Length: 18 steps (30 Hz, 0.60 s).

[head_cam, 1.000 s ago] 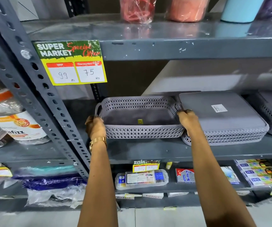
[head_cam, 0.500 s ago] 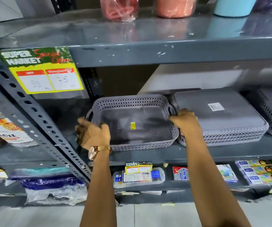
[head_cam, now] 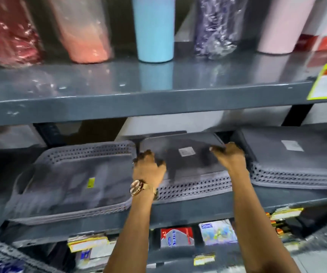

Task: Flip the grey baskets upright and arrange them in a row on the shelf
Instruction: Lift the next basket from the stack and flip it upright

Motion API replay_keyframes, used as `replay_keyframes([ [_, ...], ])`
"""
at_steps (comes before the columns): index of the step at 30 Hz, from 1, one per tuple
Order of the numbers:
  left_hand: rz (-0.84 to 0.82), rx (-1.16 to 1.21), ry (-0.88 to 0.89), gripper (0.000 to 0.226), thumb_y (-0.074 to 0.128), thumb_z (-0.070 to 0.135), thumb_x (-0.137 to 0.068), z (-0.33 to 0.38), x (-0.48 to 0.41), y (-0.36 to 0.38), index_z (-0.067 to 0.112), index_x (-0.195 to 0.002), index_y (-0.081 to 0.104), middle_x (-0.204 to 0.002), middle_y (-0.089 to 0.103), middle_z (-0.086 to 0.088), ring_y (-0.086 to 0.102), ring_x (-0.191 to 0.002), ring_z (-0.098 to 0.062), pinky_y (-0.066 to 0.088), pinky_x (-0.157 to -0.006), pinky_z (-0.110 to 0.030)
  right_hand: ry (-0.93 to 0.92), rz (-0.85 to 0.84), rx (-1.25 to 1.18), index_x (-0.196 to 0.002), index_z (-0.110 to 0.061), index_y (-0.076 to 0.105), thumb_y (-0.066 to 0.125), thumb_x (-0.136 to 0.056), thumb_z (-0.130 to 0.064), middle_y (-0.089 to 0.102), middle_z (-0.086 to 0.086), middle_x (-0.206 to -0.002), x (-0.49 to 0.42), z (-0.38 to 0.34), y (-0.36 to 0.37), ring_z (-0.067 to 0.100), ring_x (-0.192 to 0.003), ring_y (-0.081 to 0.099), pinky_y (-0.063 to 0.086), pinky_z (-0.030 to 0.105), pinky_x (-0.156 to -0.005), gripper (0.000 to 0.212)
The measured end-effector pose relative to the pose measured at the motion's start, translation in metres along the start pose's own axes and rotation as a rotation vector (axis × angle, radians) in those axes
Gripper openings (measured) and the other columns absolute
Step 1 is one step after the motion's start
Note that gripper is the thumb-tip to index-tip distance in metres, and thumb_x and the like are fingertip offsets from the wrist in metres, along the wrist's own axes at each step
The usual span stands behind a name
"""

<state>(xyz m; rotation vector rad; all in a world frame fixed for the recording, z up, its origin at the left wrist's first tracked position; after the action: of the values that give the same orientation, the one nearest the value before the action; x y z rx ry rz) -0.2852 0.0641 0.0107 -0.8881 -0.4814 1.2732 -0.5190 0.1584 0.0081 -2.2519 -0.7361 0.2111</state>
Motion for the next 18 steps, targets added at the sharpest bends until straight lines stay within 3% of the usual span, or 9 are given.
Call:
replay_keyframes([
  [3, 0.042, -0.072, -0.123, 0.057, 0.047, 0.036, -0.079, 0.004, 0.004, 0.020, 0.005, -0.127, 0.046, -0.129, 0.050, -0.028, 0.048, -0.117, -0.044, 0.042, -0.095, -0.047, 0.027, -0.152, -0.044, -0.071, -0.004, 0.049, 0.067, -0.083, -0.041, 0.056, 0.023, -0.090, -0.019, 0.023, -0.005, 0.032, -0.087, 0.056, 0.035, 0.032, -0.072, 0.042],
  [5, 0.051, -0.098, -0.163, 0.068, 0.046, 0.040, -0.081, 0.009, 0.002, 0.025, 0.002, -0.136, 0.036, -0.135, 0.045, -0.031, 0.045, -0.121, -0.046, 0.039, -0.100, -0.049, 0.039, -0.256, -0.103, -0.067, -0.010, 0.049, 0.069, -0.084, -0.034, 0.054, 0.013, -0.089, -0.027, 0.031, -0.002, 0.026, -0.085, 0.052, 0.037, 0.030, -0.073, 0.035],
  [8, 0.059, -0.049, -0.261, 0.072, 0.052, 0.051, -0.081, 0.006, -0.007, 0.029, 0.005, -0.134, 0.038, -0.134, 0.049, -0.028, 0.049, -0.120, -0.047, 0.042, -0.099, -0.052, 0.039, -0.327, -0.217, -0.080, -0.010, 0.051, 0.073, -0.079, -0.026, 0.061, 0.010, -0.093, -0.040, 0.038, 0.001, 0.025, -0.086, 0.057, 0.042, 0.032, -0.075, 0.027],
  [10, 0.075, 0.003, -0.295, 0.079, 0.043, 0.066, -0.073, 0.005, -0.010, 0.031, 0.011, -0.129, 0.045, -0.133, 0.052, -0.023, 0.050, -0.120, -0.046, 0.042, -0.100, -0.052, 0.063, -0.359, -0.278, -0.087, -0.011, 0.053, 0.075, -0.077, -0.022, 0.061, 0.006, -0.091, -0.046, 0.042, 0.001, 0.022, -0.083, 0.058, 0.044, 0.032, -0.077, 0.027],
  [12, 0.123, 0.073, -0.339, 0.093, 0.033, 0.072, -0.068, 0.011, -0.005, 0.031, 0.008, -0.136, 0.038, -0.136, 0.050, -0.026, 0.045, -0.124, -0.046, 0.037, -0.102, -0.052, 0.067, -0.364, -0.380, -0.111, -0.007, 0.057, 0.079, -0.074, -0.021, 0.063, 0.004, -0.106, -0.047, 0.042, -0.003, 0.023, -0.099, 0.060, 0.045, 0.030, -0.084, 0.046],
  [15, 0.296, 0.262, -0.319, 0.102, 0.036, 0.075, -0.067, 0.026, 0.003, 0.021, 0.006, -0.141, 0.030, -0.139, 0.045, -0.028, 0.042, -0.126, -0.045, 0.032, -0.106, -0.054, 0.024, -0.264, -0.623, -0.133, -0.014, 0.052, 0.083, -0.062, -0.047, 0.059, -0.004, -0.126, -0.036, 0.039, -0.014, 0.017, -0.120, 0.055, 0.042, 0.031, -0.101, 0.084],
  [18, 0.460, 0.644, -0.171, 0.087, 0.045, 0.067, -0.077, 0.043, 0.011, 0.005, 0.015, -0.144, 0.026, -0.139, 0.046, -0.013, 0.046, -0.125, -0.030, 0.036, -0.107, -0.045, -0.016, -0.141, -0.842, -0.134, -0.028, 0.052, 0.064, -0.077, -0.057, 0.051, -0.015, -0.130, -0.029, 0.035, -0.038, 0.009, -0.119, 0.049, 0.035, 0.033, -0.106, 0.065],
])
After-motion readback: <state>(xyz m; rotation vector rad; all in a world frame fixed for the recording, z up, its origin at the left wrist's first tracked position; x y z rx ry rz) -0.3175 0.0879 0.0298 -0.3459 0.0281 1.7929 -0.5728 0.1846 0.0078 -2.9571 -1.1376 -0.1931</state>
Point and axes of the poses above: each hand's wrist, its own x-axis away from the middle knuckle, its own y-axis out of the palm, z = x × y, the point moved 4 cm from there along -x, towards the middle knuckle
